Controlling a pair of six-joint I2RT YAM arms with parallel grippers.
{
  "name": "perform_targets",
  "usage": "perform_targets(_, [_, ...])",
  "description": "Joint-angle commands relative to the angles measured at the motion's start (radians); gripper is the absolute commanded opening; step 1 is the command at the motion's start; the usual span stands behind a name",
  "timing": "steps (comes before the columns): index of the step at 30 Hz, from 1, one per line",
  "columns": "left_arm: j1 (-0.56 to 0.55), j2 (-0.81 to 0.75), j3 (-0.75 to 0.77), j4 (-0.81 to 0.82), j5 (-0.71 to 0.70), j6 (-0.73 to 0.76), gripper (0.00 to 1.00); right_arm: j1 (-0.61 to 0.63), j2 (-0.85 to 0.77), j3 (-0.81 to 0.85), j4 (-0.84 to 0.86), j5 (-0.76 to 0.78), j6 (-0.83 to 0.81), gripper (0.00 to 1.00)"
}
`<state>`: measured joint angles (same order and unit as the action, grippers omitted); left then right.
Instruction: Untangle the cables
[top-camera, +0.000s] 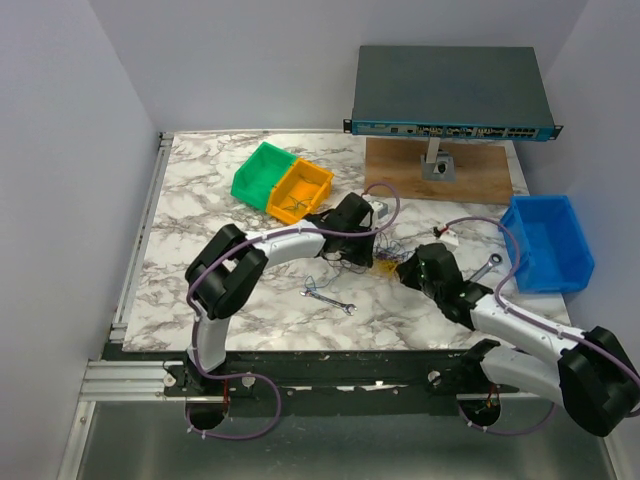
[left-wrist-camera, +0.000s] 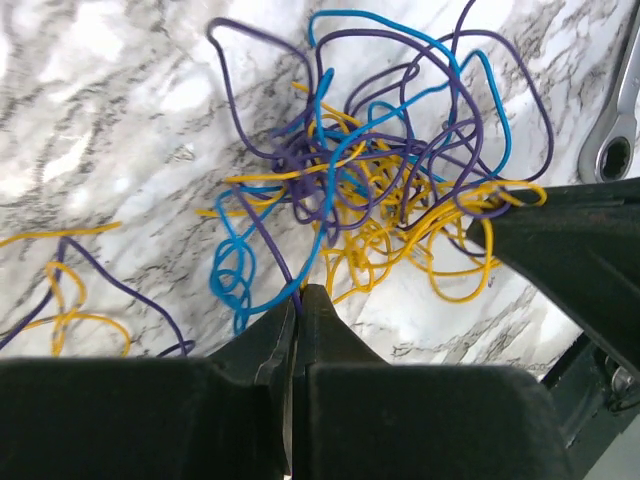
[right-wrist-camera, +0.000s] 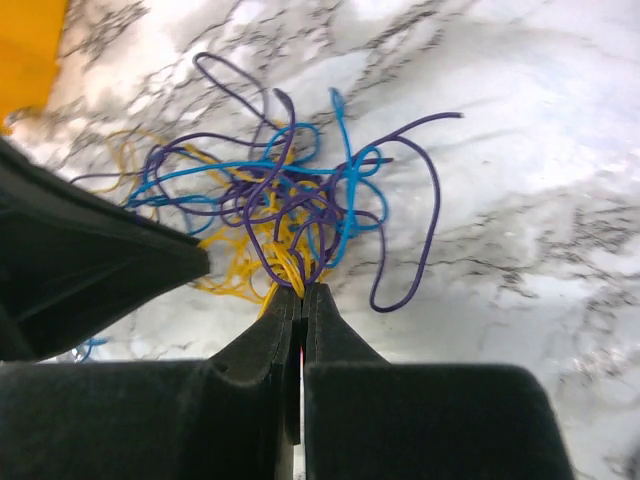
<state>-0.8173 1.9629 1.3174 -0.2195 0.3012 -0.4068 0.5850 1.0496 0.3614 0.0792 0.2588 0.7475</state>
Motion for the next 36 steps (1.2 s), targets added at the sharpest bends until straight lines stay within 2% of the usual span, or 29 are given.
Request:
perform_targets(1, [0.022, -0.076, -0.02, -0.014, -0.101, 0.018, 0.0, -0.003, -0.008, 0.08, -0.228, 0.198, 0.115, 0.05])
perform_targets(4, [0.054, -0.125, -0.082, 0.036, -0.103, 0.0, 0.0, -0.004, -0.02, 0.108, -0.339, 0.281, 0.155, 0.11])
perform_targets(7, [0.083, -0.159, -0.13, 0.088, -0.051, -0.023, 0.0, -0.003, -0.057, 0.086, -0.355, 0.285, 0.156, 0.17])
perform_targets(8, [0.085, -0.166, -0.141, 0.1, -0.041, -0.02, 0.0, -0.003, -0.07, 0.083, -0.355, 0.276, 0.15, 0.24])
perform_targets(11, [0.085, -0.177, -0.154, 0.121, -0.023, -0.001, 0.0, -0.004, -0.11, 0.092, -0.356, 0.248, 0.109, 0.75])
perform_targets(12, [0.084, -0.178, -0.152, 0.123, -0.02, 0.003, 0.0, -0.003, -0.12, 0.102, -0.346, 0.232, 0.079, 0.83])
perform_targets(13, [0.086, -0.177, -0.15, 0.124, -0.013, 0.006, 0.0, -0.005, -0.126, 0.111, -0.339, 0.214, 0.05, 0.85])
perform_targets(16, [0.085, -0.175, -0.15, 0.125, 0.004, 0.011, 0.0, -0.004, -0.12, 0.146, -0.263, 0.085, -0.087, 0.86])
perform_targets(19, [0.086, -0.171, -0.147, 0.124, 0.007, 0.011, 0.0, -0.004, -0.054, 0.2, -0.208, -0.003, -0.157, 0.85])
perform_targets(25, [0.086, -0.176, -0.156, 0.125, 0.011, 0.004, 0.0, -0.004, 0.161, 0.276, -0.074, -0.088, -0.164, 0.8])
perform_targets(30, [0.086, -0.18, -0.162, 0.123, 0.008, -0.002, 0.0, -0.005, 0.329, 0.325, -0.003, -0.115, -0.07, 0.75])
perform_targets(32, [0.085, -0.182, -0.166, 0.126, 0.012, -0.003, 0.0, -0.005, 0.387, 0.332, 0.032, -0.131, -0.056, 0.67])
perform_targets(34, [0.085, -0.185, -0.168, 0.126, 0.018, -0.003, 0.0, -0.006, 0.428, 0.335, 0.065, -0.154, -0.053, 0.52])
perform_targets(36, [0.085, -0.193, -0.174, 0.126, 0.009, -0.002, 0.0, -0.005, 0.454, 0.352, 0.046, -0.12, -0.046, 0.25])
